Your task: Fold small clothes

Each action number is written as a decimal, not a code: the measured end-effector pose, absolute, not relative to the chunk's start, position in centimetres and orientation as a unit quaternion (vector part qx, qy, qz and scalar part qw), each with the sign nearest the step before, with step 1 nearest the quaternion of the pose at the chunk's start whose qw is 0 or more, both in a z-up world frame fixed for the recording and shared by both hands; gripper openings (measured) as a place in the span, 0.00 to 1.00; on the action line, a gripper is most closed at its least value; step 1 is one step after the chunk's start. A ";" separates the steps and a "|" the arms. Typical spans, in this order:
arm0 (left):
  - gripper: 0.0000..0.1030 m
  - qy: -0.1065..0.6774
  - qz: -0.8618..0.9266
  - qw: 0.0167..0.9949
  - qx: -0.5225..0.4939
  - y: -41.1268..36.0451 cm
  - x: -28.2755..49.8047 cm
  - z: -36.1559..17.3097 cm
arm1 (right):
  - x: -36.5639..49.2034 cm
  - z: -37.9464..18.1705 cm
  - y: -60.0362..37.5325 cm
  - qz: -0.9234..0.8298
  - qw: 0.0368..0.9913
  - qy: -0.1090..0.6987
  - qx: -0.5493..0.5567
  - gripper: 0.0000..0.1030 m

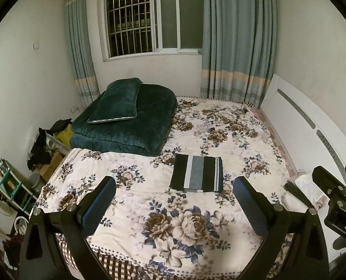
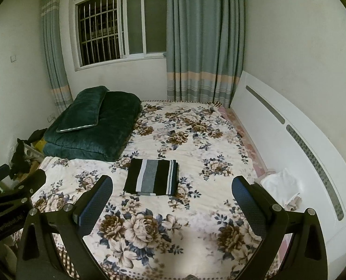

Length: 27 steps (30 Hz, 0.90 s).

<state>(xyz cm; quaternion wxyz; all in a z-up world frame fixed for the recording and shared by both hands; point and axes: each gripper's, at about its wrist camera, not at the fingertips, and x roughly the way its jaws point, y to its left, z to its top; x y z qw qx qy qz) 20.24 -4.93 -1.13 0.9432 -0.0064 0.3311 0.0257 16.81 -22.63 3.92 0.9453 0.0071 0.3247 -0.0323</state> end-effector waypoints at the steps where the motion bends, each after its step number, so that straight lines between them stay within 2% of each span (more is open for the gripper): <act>1: 1.00 0.333 0.025 0.942 -0.006 -4.9 20.3 -1.1 | 16.7 3.9 -22.8 -0.032 0.945 0.325 0.006 1.00; 7: 1.00 0.356 0.033 0.934 -0.006 -3.6 21.3 -4.2 | 17.9 0.6 -23.5 -0.037 0.934 0.354 0.043 1.00; 11: 1.00 0.391 0.029 0.920 -0.002 -2.8 23.4 -8.3 | 19.1 -4.8 -23.8 -0.061 0.918 0.388 0.059 1.00; 14: 1.00 0.422 0.020 0.906 0.002 -2.4 25.2 -13.4 | 20.5 -12.3 -24.1 -0.088 0.897 0.430 0.062 1.00; 17: 1.00 0.452 0.012 0.892 0.006 -2.1 26.6 -21.1 | 21.9 -22.2 -24.2 -0.103 0.870 0.478 0.063 1.00; 23: 1.00 0.519 0.025 0.854 0.015 -2.0 27.3 -41.1 | 22.3 -44.7 -23.8 -0.132 0.831 0.538 0.054 1.00; 27: 1.00 0.535 0.039 0.843 0.044 -2.4 27.1 -52.1 | 21.9 -56.5 -23.0 -0.125 0.828 0.543 0.055 1.00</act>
